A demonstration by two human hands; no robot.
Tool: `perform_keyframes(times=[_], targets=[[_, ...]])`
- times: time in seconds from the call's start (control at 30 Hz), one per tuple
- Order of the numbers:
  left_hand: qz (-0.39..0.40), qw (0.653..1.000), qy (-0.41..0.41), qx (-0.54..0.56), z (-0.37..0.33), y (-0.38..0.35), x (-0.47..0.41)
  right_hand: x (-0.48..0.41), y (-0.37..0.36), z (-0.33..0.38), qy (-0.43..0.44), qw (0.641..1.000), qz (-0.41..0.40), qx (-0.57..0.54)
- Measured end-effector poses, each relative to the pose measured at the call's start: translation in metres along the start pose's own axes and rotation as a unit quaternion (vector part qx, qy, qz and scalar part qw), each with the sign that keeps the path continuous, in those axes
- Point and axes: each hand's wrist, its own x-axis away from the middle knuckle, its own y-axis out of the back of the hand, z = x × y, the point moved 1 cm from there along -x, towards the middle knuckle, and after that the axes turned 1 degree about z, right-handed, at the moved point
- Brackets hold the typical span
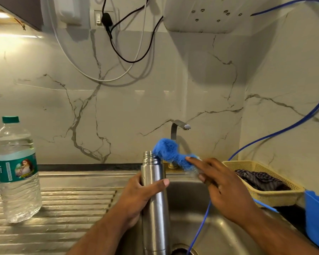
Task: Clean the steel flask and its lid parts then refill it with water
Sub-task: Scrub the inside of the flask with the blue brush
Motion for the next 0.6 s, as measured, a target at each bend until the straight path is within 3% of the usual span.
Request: perform_keyframes(times=[0.13, 0.3, 0.5, 0.6], targets=[[-0.022, 1.0, -0.012, -0.002, 0.001, -0.003, 0.003, -0.002, -0.013, 0.023, 0.025, 0.998, 0.051, 0.023], [-0.017, 1.0, -0.026, 0.001, -0.002, 0.0, 0.002, 0.0, -0.005, -0.002, -0.017, 1.0, 0.012, -0.019], [0.026, 0.998, 0.02, 0.058, 0.005, -0.009, 0.0, -0.004, -0.013, 0.018, 0.006, 0.999, 0.035, -0.009], [0.034, 0.997, 0.023, 0.072, 0.004, -0.003, -0.002, -0.002, -0.007, 0.002, -0.026, 0.999, 0.018, -0.031]])
